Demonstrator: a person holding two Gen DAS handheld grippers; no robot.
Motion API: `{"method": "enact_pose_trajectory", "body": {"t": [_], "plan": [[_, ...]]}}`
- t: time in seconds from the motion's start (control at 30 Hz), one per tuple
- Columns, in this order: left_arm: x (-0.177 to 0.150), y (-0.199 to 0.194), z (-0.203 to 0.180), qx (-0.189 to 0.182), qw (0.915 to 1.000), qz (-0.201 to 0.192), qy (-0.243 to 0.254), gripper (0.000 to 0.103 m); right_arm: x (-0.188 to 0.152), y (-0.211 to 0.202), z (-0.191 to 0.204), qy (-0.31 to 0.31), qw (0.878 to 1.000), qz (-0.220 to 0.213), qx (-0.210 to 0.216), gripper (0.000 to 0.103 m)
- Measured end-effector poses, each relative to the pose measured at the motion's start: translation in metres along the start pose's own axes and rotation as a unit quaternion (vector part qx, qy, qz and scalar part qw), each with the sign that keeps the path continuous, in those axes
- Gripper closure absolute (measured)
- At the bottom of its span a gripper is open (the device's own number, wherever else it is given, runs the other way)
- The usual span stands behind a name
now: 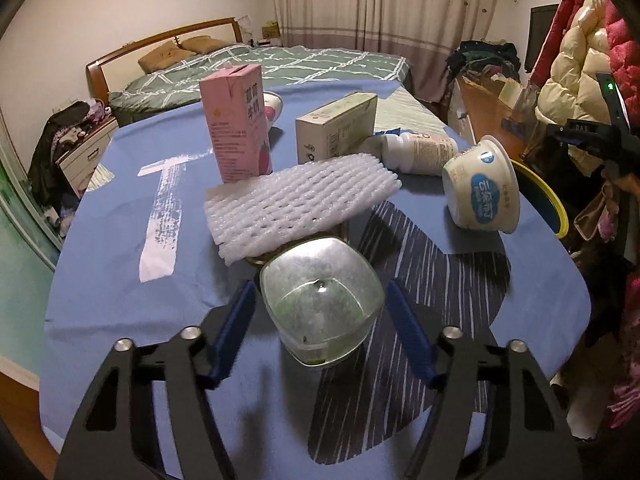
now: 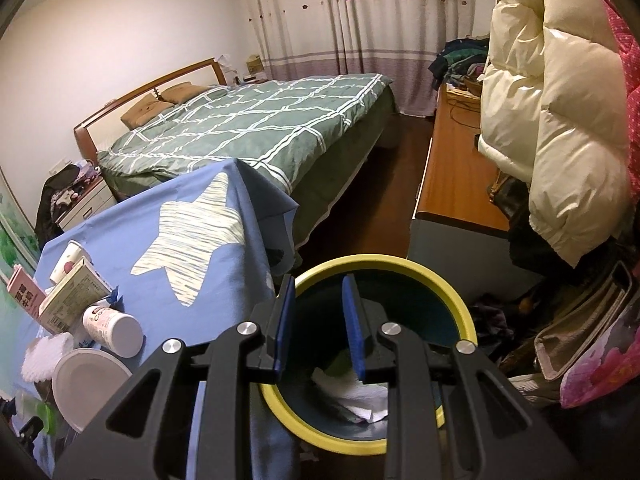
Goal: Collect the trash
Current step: 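Grasp the clear plastic cup with the left gripper and lift it, then carry the clear cup over the yellow bin and open the left gripper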
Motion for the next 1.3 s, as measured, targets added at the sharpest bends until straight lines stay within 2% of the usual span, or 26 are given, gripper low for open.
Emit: {"method": "enact_pose_trajectory", "body": {"t": [0.13, 0.4, 0.7, 0.9, 1.07, 1.3], "plan": [[0.000, -0.002, -0.002, 0.004, 1.0000, -0.003, 0.006, 0.049, -0.001, -0.001, 0.000, 0.001, 1.000, 0.000, 0.002, 0.079], [-0.005, -0.012, -0.008, -0.012, 0.9998, -0.001, 0.018, 0.050, -0.005, -0.005, -0.003, 0.006, 1.000, -0.003, 0.006, 0.079], [0.013, -0.038, -0.038, -0.049, 0.9975, -0.029, 0.042, 0.050, -0.012, -0.010, -0.010, 0.013, 1.000, -0.004, 0.011, 0.079], [0.044, -0.051, -0.080, -0.093, 0.9909, -0.055, 0.080, 0.050, -0.020, -0.014, -0.022, 0.021, 1.000, -0.005, 0.008, 0.079], [0.082, -0.061, -0.130, -0.135, 0.9803, -0.080, 0.119, 0.050, -0.027, -0.017, -0.039, 0.028, 1.000, -0.008, -0.002, 0.079], [0.128, -0.046, -0.204, -0.181, 0.9670, -0.087, 0.156, 0.050, -0.036, -0.020, -0.061, 0.036, 0.999, -0.006, -0.018, 0.079]]}}
Point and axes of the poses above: each gripper's, at about its wrist camera, not at the fingertips, and y roughly the way its jaws point, z to its left, x to its top, the point moved 7 cm from there along y, roughly the way its jaws point, and after that the axes turned 4 degrees about z, right-handed, at the moved point
